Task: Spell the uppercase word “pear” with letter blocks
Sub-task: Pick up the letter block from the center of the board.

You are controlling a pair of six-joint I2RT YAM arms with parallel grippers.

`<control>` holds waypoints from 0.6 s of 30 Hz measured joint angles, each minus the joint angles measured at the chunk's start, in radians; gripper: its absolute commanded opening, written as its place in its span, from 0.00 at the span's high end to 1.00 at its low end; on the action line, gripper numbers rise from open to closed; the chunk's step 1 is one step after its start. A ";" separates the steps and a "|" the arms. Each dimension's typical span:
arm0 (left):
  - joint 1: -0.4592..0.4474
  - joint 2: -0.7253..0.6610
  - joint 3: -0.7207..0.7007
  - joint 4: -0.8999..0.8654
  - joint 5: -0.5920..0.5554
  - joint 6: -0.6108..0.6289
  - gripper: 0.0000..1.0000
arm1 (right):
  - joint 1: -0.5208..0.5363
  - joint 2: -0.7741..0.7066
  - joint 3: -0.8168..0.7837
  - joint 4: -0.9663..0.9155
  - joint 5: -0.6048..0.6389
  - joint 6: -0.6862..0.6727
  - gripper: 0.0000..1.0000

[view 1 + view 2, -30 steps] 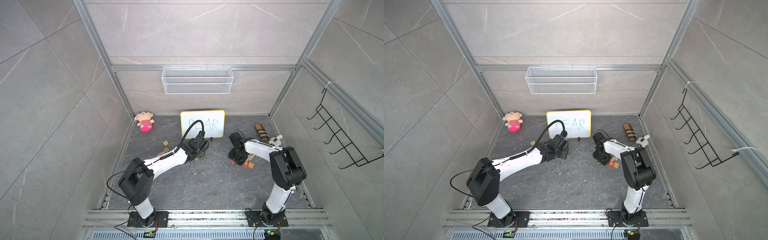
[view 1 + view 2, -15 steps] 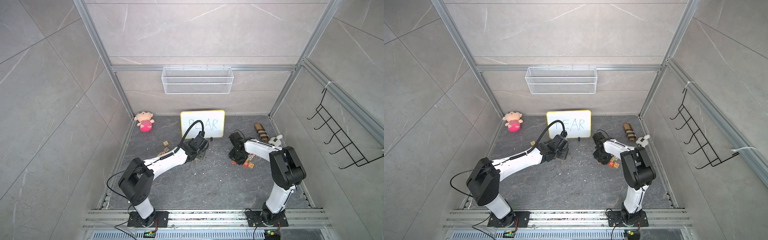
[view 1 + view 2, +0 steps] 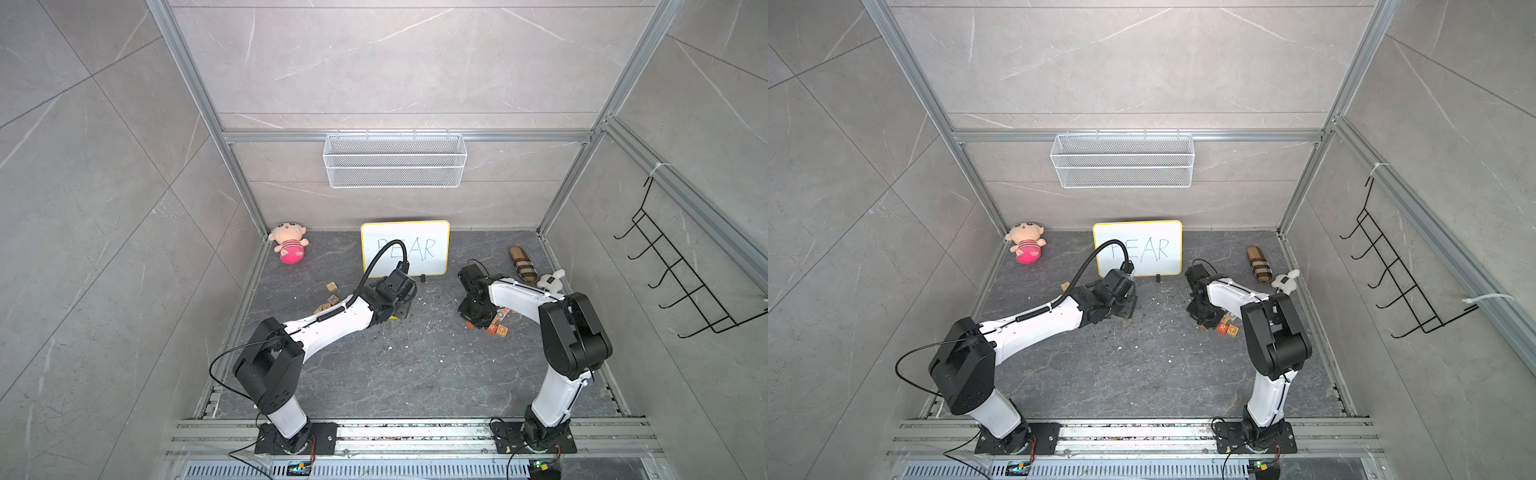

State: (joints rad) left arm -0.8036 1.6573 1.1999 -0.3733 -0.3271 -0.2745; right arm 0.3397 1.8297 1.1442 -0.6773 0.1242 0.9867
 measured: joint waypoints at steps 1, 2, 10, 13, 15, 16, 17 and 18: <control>0.000 0.000 0.000 0.002 0.005 0.001 0.36 | 0.000 -0.003 0.000 0.000 0.007 -0.005 0.73; 0.000 0.000 0.000 0.004 0.011 0.003 0.36 | -0.001 -0.007 0.000 0.000 0.013 -0.010 0.74; -0.006 0.000 0.000 0.018 0.031 0.026 0.35 | -0.001 -0.074 -0.008 0.020 0.021 -0.076 0.91; -0.008 0.000 0.000 0.030 0.029 0.036 0.34 | 0.000 -0.091 -0.008 0.028 0.017 -0.119 0.89; -0.008 0.000 -0.002 0.041 0.024 0.039 0.34 | 0.007 -0.103 -0.006 0.027 0.017 -0.148 0.87; -0.008 -0.001 -0.005 0.047 0.019 0.040 0.35 | 0.015 -0.109 -0.001 0.023 0.018 -0.165 0.87; -0.008 -0.002 -0.011 0.053 0.016 0.040 0.35 | 0.024 -0.113 0.006 0.019 0.019 -0.177 0.87; -0.008 -0.005 -0.018 0.060 0.012 0.040 0.35 | 0.038 -0.116 0.019 0.012 0.020 -0.193 0.87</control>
State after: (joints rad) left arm -0.8120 1.6520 1.1816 -0.3130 -0.3153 -0.2344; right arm 0.3779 1.7138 1.1629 -0.6655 0.1440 0.7937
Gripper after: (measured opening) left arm 0.655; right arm 0.312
